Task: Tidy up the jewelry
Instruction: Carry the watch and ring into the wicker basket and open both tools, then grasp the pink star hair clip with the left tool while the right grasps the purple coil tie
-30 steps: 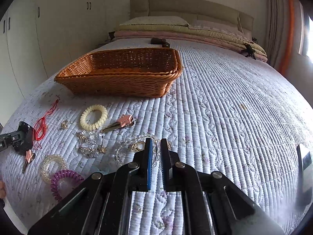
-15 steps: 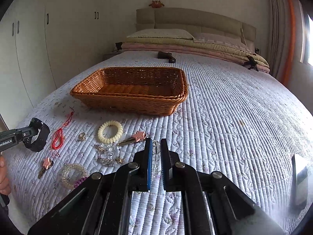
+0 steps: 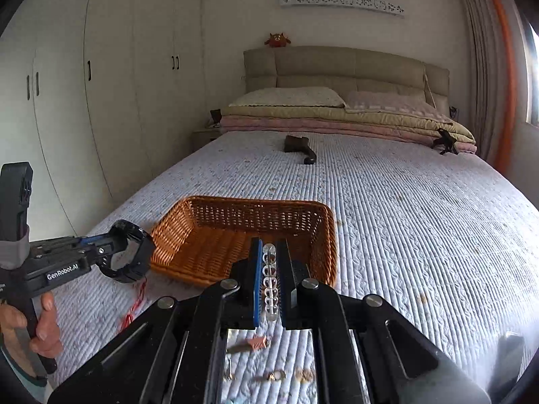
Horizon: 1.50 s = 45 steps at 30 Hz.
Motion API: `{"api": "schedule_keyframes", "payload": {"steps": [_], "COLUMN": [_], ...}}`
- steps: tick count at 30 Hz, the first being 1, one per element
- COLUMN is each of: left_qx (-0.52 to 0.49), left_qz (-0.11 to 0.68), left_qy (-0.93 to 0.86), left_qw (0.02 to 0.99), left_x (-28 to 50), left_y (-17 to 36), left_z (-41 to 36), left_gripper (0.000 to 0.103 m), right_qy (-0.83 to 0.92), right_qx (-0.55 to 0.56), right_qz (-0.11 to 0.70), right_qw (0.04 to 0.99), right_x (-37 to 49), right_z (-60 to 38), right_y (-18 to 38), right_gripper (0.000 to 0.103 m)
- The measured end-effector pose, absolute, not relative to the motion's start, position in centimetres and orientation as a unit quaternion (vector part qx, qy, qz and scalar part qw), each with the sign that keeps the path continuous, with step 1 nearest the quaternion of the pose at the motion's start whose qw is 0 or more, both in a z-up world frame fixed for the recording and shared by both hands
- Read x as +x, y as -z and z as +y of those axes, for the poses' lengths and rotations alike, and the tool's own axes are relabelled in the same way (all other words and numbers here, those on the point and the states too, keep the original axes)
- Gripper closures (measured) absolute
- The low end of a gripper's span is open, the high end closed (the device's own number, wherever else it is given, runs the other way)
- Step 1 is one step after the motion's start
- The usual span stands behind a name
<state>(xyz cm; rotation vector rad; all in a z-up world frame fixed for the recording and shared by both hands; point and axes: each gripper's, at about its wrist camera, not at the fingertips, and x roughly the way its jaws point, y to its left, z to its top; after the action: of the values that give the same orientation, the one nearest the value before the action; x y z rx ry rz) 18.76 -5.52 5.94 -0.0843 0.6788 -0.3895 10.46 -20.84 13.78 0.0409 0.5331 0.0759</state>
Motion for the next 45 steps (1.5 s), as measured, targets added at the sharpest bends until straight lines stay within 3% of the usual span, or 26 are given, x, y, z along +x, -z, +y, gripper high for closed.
{"api": "schedule_keyframes", "payload": {"steps": [13, 17, 19, 20, 21, 32, 35, 39, 45], "left_qx": [-0.006, 0.001, 0.001, -0.001, 0.001, -0.034, -0.037, -0.046, -0.096], "left_qz": [0.431, 0.426, 0.418, 0.41, 0.401, 0.288, 0.261, 0.239, 0.266], "left_qy": [0.167, 0.165, 0.167, 0.174, 0.178, 0.226, 0.235, 0.236, 0.238], "left_qw": [0.887, 0.89, 0.893, 0.896, 0.899, 0.93, 0.936, 0.941, 0.929], "left_x": [30.0, 30.1, 29.7, 29.3, 28.8, 19.2, 14.7, 8.6, 3.3], "left_y": [0.2, 0.5, 0.0, -0.4, -0.9, -9.1, -10.6, -10.1, -5.5], "left_z": [-10.4, -10.3, -10.3, -10.3, -10.2, -6.6, -5.2, -3.1, 0.6], "left_gripper": [0.094, 0.087, 0.074, 0.063, 0.057, 0.055, 0.046, 0.046, 0.046], "right_qy": [-0.05, -0.027, -0.031, -0.029, -0.03, -0.039, -0.037, -0.044, -0.045], "right_qx": [0.109, 0.087, 0.093, 0.095, 0.096, 0.066, 0.043, 0.05, 0.067], "right_qz": [0.411, 0.417, 0.416, 0.411, 0.404, 0.314, 0.288, 0.279, 0.28], "right_qw": [0.904, 0.904, 0.904, 0.906, 0.909, 0.946, 0.956, 0.958, 0.957], "right_x": [23.3, 23.4, 23.2, 22.9, 22.5, 12.5, 7.9, 1.8, -4.9], "right_z": [-22.7, -22.8, -23.0, -23.1, -23.1, -21.8, -20.7, -19.6, -18.8], "right_y": [-5.0, -4.0, -4.0, -4.2, -4.5, -11.9, -12.8, -12.0, -8.5], "right_gripper": [0.093, 0.091, 0.084, 0.078, 0.075, 0.074, 0.072, 0.072, 0.072]}}
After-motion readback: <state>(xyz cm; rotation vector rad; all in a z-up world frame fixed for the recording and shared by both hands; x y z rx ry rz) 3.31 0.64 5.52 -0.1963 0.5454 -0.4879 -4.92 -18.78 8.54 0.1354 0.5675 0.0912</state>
